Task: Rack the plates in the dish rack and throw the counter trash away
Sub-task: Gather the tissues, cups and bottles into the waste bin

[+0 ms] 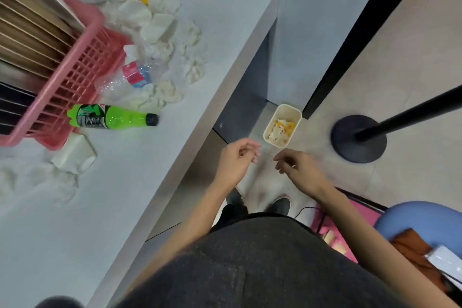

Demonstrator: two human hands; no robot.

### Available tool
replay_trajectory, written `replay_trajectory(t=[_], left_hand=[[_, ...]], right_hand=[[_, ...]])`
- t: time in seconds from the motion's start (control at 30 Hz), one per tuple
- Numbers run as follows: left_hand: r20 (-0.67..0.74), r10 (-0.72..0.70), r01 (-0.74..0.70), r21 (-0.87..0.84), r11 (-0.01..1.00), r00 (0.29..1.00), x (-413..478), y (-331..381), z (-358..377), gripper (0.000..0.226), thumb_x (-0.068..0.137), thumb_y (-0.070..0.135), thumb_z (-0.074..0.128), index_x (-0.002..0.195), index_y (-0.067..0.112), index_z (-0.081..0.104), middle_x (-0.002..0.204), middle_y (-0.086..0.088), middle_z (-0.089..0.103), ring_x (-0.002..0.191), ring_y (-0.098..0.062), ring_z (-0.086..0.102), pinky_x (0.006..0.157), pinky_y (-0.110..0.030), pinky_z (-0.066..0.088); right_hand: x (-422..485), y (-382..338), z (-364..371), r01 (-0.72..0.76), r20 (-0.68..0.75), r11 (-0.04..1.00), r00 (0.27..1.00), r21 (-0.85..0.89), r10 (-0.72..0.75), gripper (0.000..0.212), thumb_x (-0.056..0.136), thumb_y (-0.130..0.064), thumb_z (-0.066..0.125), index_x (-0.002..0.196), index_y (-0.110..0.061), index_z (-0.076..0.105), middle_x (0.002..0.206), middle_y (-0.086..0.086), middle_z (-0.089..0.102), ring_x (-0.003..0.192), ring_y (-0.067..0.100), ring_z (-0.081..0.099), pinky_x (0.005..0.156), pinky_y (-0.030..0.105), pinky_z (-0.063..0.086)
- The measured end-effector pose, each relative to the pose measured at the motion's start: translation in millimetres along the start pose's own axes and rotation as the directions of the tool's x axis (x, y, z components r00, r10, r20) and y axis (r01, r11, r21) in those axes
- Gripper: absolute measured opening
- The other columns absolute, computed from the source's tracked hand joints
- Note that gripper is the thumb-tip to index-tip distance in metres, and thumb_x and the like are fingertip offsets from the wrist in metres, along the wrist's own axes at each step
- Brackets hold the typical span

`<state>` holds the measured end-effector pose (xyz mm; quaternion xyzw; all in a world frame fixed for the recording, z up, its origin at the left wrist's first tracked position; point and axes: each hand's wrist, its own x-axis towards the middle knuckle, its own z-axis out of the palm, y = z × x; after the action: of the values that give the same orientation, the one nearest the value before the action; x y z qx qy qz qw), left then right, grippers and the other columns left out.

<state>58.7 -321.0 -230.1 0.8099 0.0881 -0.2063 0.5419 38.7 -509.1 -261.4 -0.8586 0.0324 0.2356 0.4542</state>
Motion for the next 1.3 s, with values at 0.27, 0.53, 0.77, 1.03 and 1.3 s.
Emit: replay_trajectory(t=[0.27, 0.53, 0.77, 1.03, 1.3], left_hand=[[-0.272, 0.143, -0.158, -0.032, 0.987, 0.952, -68.6, -5.7, -94.6, 0.022, 0.099, 0.008, 0.054, 0.097, 0.020, 0.072, 0.083, 0.005, 0.072, 0.078, -0.008, 0.068, 0.076, -0.020, 0.051], [-0.440, 0.127, -0.159, -0.035, 0.987, 0.889, -144.9, -69.8, -226.4, 0.028, 0.093, -0.005, 0.052, 0.093, 0.015, 0.072, 0.079, 0.002, 0.071, 0.071, -0.015, 0.066, 0.069, -0.019, 0.050], [-0.548, 0.086, -0.145, -0.066, 0.987, 0.832, -196.2, -131.7, -322.7, 0.029, 0.095, -0.004, 0.052, 0.091, 0.016, 0.073, 0.078, 0.003, 0.071, 0.069, -0.013, 0.066, 0.068, -0.018, 0.050], [-0.679, 0.020, -0.096, -0.076, 0.992, 0.734, -233.7, -185.3, -401.5, 0.029, 0.092, -0.004, 0.054, 0.093, 0.017, 0.072, 0.080, 0.004, 0.070, 0.064, -0.010, 0.063, 0.062, -0.015, 0.049], [-0.887, -0.070, 0.265, 0.061, 0.962, 0.457, -227.9, -242.6, -491.4, 0.026, 0.087, 0.027, 0.069, 0.112, 0.030, 0.064, 0.092, 0.012, 0.062, 0.073, -0.013, 0.059, 0.073, -0.031, 0.048]], right_hand=[[-5.0, -94.1, 49.0, 0.288, 0.093, 0.950, 0.956, -0.117, -0.278, 0.016, 0.093, -0.015, 0.056, 0.100, -0.024, 0.067, 0.084, -0.012, 0.069, 0.080, 0.007, 0.066, 0.076, 0.033, 0.055], [8.5, -210.7, 152.0, 0.531, 0.311, 0.828, 0.829, -0.179, -0.465, 0.015, 0.093, -0.010, 0.059, 0.101, -0.018, 0.068, 0.088, -0.007, 0.070, 0.079, 0.008, 0.063, 0.072, 0.020, 0.048], [9.6, -293.2, 251.0, 0.592, 0.425, 0.794, 0.760, -0.139, -0.492, 0.016, 0.093, -0.009, 0.056, 0.098, -0.018, 0.069, 0.082, -0.005, 0.069, 0.077, 0.010, 0.064, 0.072, 0.024, 0.050], [-0.6, -358.1, 335.5, 0.639, 0.519, 0.765, 0.681, -0.078, -0.516, 0.019, 0.090, -0.004, 0.057, 0.096, -0.017, 0.068, 0.080, -0.003, 0.068, 0.074, 0.012, 0.062, 0.068, 0.019, 0.047], [5.2, -376.9, 364.7, 0.665, 0.556, 0.738, 0.659, -0.115, -0.507, 0.019, 0.090, -0.006, 0.056, 0.095, -0.019, 0.068, 0.078, -0.001, 0.068, 0.071, 0.017, 0.063, 0.068, 0.030, 0.051]])
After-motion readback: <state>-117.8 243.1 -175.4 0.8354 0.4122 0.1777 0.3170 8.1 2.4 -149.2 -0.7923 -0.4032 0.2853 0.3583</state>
